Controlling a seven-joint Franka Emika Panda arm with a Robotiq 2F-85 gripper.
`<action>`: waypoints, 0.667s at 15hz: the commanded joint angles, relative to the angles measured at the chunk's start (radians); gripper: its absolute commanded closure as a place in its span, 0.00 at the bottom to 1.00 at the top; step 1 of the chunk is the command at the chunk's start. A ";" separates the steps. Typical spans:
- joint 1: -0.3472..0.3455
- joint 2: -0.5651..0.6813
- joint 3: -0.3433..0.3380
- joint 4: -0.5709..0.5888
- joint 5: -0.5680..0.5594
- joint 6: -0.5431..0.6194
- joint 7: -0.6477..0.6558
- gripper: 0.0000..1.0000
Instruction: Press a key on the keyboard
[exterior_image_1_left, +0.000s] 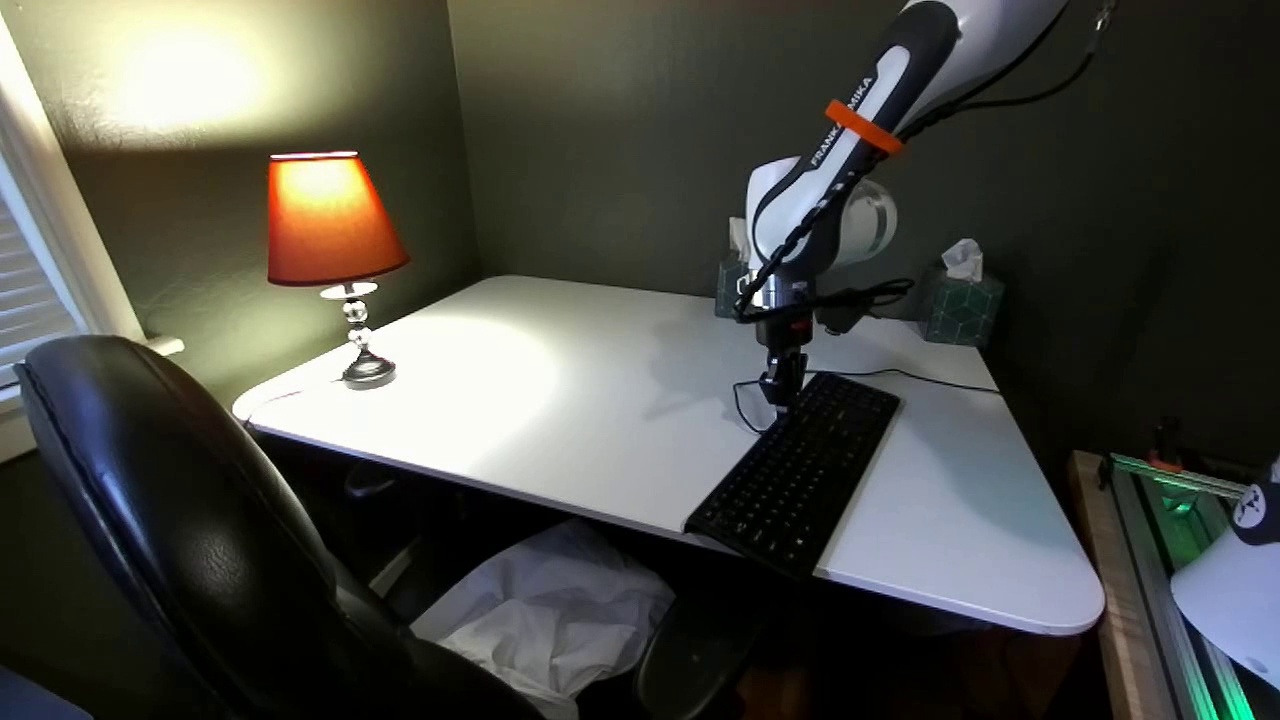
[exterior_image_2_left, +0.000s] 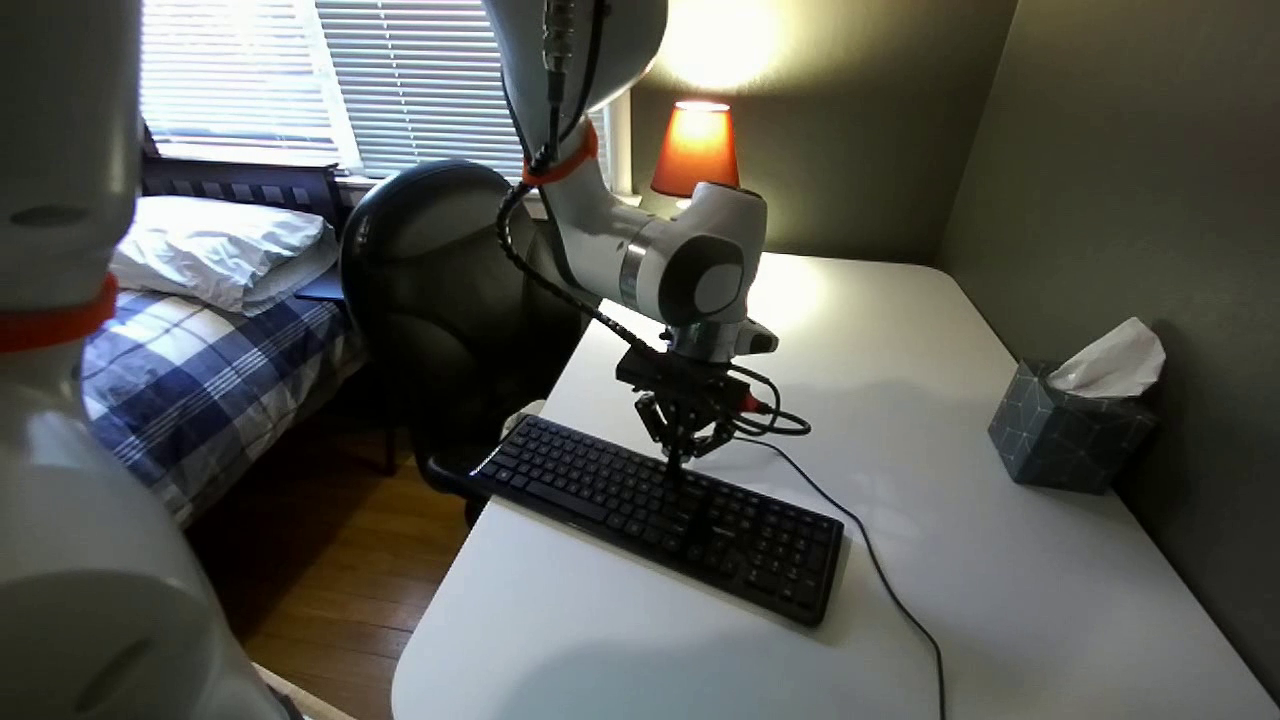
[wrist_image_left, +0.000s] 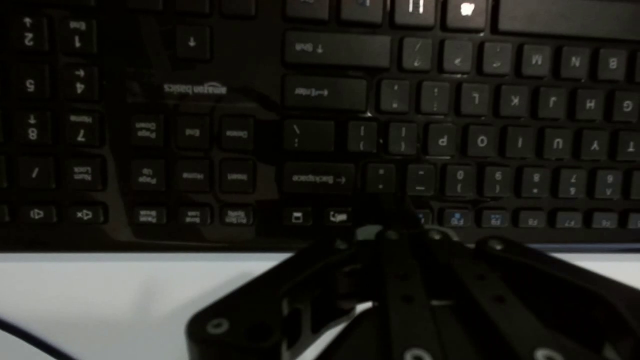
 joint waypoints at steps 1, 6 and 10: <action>-0.017 0.024 0.013 0.021 0.015 -0.023 -0.002 1.00; -0.019 0.022 0.014 0.020 0.016 -0.023 -0.005 1.00; -0.019 0.017 0.014 0.017 0.015 -0.022 -0.005 1.00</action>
